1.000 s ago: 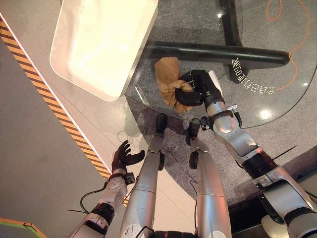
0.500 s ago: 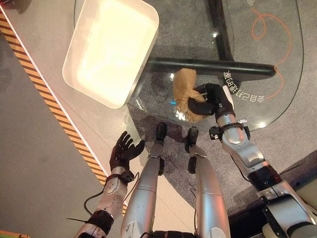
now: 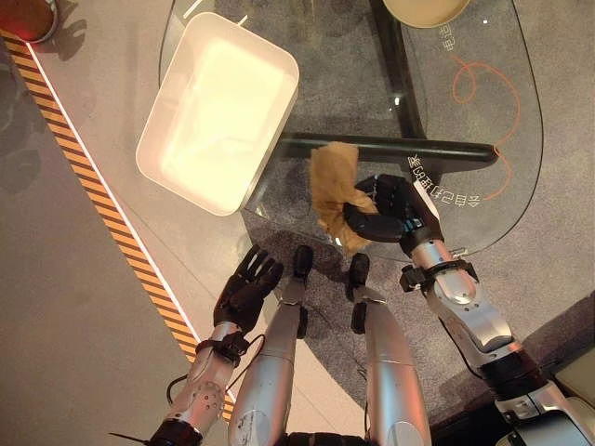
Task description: Wipe the table with a cloth and put it in the basket.
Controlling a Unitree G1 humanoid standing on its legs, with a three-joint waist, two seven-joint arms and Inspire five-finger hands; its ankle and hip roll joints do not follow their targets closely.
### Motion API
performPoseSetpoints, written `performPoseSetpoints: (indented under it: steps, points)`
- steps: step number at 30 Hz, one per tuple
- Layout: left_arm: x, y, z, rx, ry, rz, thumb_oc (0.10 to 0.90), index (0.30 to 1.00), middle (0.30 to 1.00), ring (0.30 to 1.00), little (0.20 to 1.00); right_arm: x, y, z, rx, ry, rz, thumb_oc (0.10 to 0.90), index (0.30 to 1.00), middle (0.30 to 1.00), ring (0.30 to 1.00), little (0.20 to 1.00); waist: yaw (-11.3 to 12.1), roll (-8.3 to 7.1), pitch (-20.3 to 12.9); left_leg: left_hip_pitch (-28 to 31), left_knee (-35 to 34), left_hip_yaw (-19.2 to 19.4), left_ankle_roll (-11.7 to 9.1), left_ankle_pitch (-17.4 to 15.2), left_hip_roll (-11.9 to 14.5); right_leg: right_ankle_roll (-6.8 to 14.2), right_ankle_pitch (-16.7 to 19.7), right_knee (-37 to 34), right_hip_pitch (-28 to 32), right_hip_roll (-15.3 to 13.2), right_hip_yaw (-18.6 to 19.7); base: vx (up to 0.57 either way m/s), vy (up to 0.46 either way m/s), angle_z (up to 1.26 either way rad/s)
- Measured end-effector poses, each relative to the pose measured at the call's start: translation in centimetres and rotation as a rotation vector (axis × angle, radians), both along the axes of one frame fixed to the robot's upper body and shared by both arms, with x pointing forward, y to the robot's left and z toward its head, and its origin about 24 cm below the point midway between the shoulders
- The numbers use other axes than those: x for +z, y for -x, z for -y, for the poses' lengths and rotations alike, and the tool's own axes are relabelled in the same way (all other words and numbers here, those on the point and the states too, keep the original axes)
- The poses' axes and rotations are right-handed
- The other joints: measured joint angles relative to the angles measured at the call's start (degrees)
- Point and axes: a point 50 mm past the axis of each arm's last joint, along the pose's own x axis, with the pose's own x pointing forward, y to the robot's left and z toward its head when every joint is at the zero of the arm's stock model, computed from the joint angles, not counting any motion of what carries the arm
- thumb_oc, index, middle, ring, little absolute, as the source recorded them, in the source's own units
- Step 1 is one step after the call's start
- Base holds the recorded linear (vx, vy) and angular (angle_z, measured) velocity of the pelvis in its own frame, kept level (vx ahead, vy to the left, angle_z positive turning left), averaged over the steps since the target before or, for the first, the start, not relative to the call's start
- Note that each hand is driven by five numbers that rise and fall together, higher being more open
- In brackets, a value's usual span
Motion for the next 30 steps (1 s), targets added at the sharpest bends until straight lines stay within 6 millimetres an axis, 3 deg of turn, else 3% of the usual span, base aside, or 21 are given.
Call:
performPoseSetpoints:
  steps: [10, 19, 30]
  points:
    - [2.9, -0.5, 0.8, -0.076, 0.192, 0.140, 0.800, 0.900, 0.900, 0.900, 0.900, -0.4, 1.3, -0.5, 0.239, 0.018, -0.029, 0.100, 0.300, 0.300, 0.300, 0.200, -0.2, 0.00, 0.0, -1.6, 0.5, 0.0, 0.1, -0.4, -0.1, 0.0, -0.2, 0.0, -1.3, 0.0, 0.1, 0.00, 0.000, 0.00]
    - [4.7, -0.3, 1.8, -0.194, 0.302, 0.242, 0.800, 0.900, 0.900, 0.900, 0.900, -0.6, 1.5, -0.1, 0.266, 0.067, -0.037, 0.100, 0.300, 0.300, 0.300, 0.200, -0.3, -0.09, 0.1, -2.2, 1.8, 0.2, 0.4, -1.4, -0.2, 0.2, -0.4, 0.0, -1.3, 0.0, 0.2, 0.00, 0.000, 0.00]
    - [5.3, -0.7, 1.3, -0.202, 0.264, 0.262, 0.800, 0.900, 0.900, 0.900, 0.900, -0.7, 1.6, -0.6, 0.286, 0.075, -0.037, 0.100, 0.300, 0.300, 0.300, 0.200, -1.6, -0.23, 0.1, -3.1, 2.9, -0.2, 0.5, -1.6, -0.2, 0.3, -0.5, -0.1, -1.3, -0.1, -0.2, 0.00, 0.000, 0.00]
